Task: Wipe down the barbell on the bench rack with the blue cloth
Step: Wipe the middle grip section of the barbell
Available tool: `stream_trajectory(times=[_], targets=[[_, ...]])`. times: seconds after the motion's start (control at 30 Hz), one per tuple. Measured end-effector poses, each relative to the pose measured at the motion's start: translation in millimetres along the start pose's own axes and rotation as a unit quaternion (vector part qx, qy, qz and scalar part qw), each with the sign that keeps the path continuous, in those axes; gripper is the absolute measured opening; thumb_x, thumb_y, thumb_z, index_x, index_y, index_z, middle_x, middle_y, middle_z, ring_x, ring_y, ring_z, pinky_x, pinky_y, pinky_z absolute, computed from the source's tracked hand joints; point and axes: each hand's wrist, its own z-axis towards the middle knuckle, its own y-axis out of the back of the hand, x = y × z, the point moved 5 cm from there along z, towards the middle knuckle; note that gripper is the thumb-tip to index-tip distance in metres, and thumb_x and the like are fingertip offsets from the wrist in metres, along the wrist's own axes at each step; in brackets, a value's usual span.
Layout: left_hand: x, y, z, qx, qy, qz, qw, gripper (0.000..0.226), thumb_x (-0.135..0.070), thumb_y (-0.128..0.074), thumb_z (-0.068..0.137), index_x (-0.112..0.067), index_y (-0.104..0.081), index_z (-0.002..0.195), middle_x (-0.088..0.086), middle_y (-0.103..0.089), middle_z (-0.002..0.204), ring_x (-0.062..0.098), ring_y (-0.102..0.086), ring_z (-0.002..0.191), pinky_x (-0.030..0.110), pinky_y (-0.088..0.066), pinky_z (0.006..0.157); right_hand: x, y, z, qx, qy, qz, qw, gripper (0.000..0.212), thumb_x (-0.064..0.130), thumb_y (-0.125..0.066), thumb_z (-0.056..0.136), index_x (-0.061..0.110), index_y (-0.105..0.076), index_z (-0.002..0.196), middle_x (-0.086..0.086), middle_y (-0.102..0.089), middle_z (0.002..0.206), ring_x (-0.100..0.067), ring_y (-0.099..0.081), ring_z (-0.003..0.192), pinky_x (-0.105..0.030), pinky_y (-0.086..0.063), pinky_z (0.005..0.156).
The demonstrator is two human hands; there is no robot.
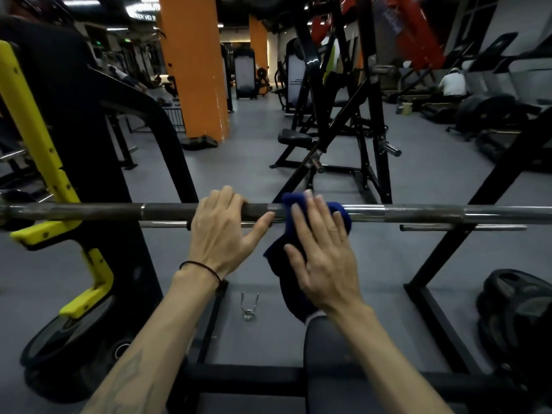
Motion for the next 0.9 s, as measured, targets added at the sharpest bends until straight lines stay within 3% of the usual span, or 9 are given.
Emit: stream_trajectory(times=[0.1, 0.2, 0.3, 0.43, 0.5, 0.63, 0.7, 0.83, 0.9], targets=[[0.4, -2.3, -2.1, -0.023, -0.004, 0.000, 1.000, 0.055, -0.065, -0.047, 0.094, -0.011, -0.056, 0.089, 0.004, -0.046, 0.087, 0.020, -0.039, 0.079, 0.035, -0.035, 0.074, 1.1, 3.1, -1.6, -0.073, -0.141, 0.060, 0.986, 0.063, 0.040, -0.031, 0.111, 0.003, -0.026, 0.161, -0.015, -0.018, 0.171, -0.028, -0.009, 0.160, -0.046, -0.003, 0.130], [0.7, -3.6, -2.2, -0.027, -0.013, 0.002, 1.000, 0.058, -0.067, -0.044, 0.093, -0.010, -0.058, 0.092, 0.007, -0.048, 0.089, 0.022, -0.041, 0.080, 0.036, -0.034, 0.075, 37.6, -11.5, 8.5, -0.037, -0.084, 0.082, 0.992, 0.067, 0.047, -0.029, 0.111, 0.002, -0.029, 0.160, -0.016, -0.017, 0.171, -0.027, -0.006, 0.160, -0.043, -0.001, 0.130], [-0.5, -5.8, -5.8, -0.036, -0.014, 0.013, 0.999, 0.059, -0.068, -0.045, 0.094, -0.011, -0.059, 0.096, 0.006, -0.049, 0.090, 0.023, -0.042, 0.081, 0.036, -0.035, 0.076, 16.5, -5.6, -1.0, -0.020, -0.006, 0.055, 0.998, 0.063, 0.043, -0.039, 0.110, 0.006, -0.032, 0.160, -0.013, -0.020, 0.171, -0.024, -0.012, 0.160, -0.036, -0.007, 0.130], [-4.1, -9.2, -13.8, -0.082, -0.006, 0.036, 0.996, 0.051, -0.062, -0.050, 0.097, -0.013, -0.062, 0.105, 0.007, -0.051, 0.096, 0.027, -0.046, 0.089, 0.040, -0.036, 0.084, -23.0, 13.2, -18.1, -0.098, -0.131, 0.046, 0.985, 0.061, 0.040, -0.032, 0.111, 0.007, -0.027, 0.162, -0.011, -0.018, 0.172, -0.025, -0.008, 0.160, -0.045, -0.005, 0.130], [-11.7, -11.5, -18.4, -0.087, -0.018, 0.057, 0.994, 0.046, -0.055, -0.051, 0.099, -0.013, -0.063, 0.114, 0.009, -0.053, 0.102, 0.030, -0.049, 0.095, 0.044, -0.038, 0.090, -5.6, 4.1, -10.5, -0.088, -0.155, 0.081, 0.981, 0.065, 0.046, -0.027, 0.111, 0.006, -0.025, 0.162, -0.011, -0.014, 0.172, -0.026, -0.004, 0.161, -0.045, -0.001, 0.130], [-26.3, -20.2, -22.6, -0.081, -0.045, 0.048, 0.994, 0.046, -0.047, -0.051, 0.098, -0.009, -0.059, 0.122, 0.012, -0.056, 0.117, 0.033, -0.052, 0.110, 0.046, -0.039, 0.101, 14.4, -9.4, -7.0, -0.010, 0.024, 0.021, 0.999, 0.064, 0.045, -0.036, 0.110, 0.008, -0.028, 0.162, -0.011, -0.016, 0.172, -0.025, -0.010, 0.160, -0.047, -0.012, 0.130], [-23.8, -22.4, -17.8, -0.084, -0.036, 0.030, 0.995, 0.043, -0.049, -0.048, 0.099, -0.012, -0.060, 0.118, 0.008, -0.057, 0.115, 0.031, -0.053, 0.108, 0.045, -0.038, 0.100, -12.6, -0.9, -11.4, -0.029, 0.043, -0.026, 0.998, 0.061, 0.041, -0.036, 0.110, 0.009, -0.030, 0.161, -0.011, -0.020, 0.171, -0.025, -0.015, 0.159, -0.048, -0.016, 0.129], [-17.8, -28.2, -14.8, -0.126, -0.049, 0.046, 0.990, 0.047, -0.054, -0.036, 0.103, -0.015, -0.061, 0.109, 0.005, -0.060, 0.105, 0.030, -0.056, 0.098, 0.044, -0.039, 0.091, -33.6, 8.0, -20.8, -0.123, -0.116, 0.017, 0.985, 0.061, 0.038, -0.034, 0.109, 0.006, -0.030, 0.161, -0.011, -0.022, 0.170, -0.029, -0.016, 0.159, -0.048, -0.011, 0.129], [-19.8, -25.7, -9.1, -0.145, -0.055, 0.047, 0.987, 0.049, -0.054, -0.035, 0.104, -0.014, -0.063, 0.104, 0.005, -0.062, 0.102, 0.031, -0.056, 0.095, 0.043, -0.039, 0.087, -8.9, -3.6, -8.2, -0.119, -0.134, 0.052, 0.982, 0.065, 0.042, -0.034, 0.108, 0.004, -0.028, 0.161, -0.011, -0.019, 0.171, -0.029, -0.012, 0.160, -0.048, -0.008, 0.129]])
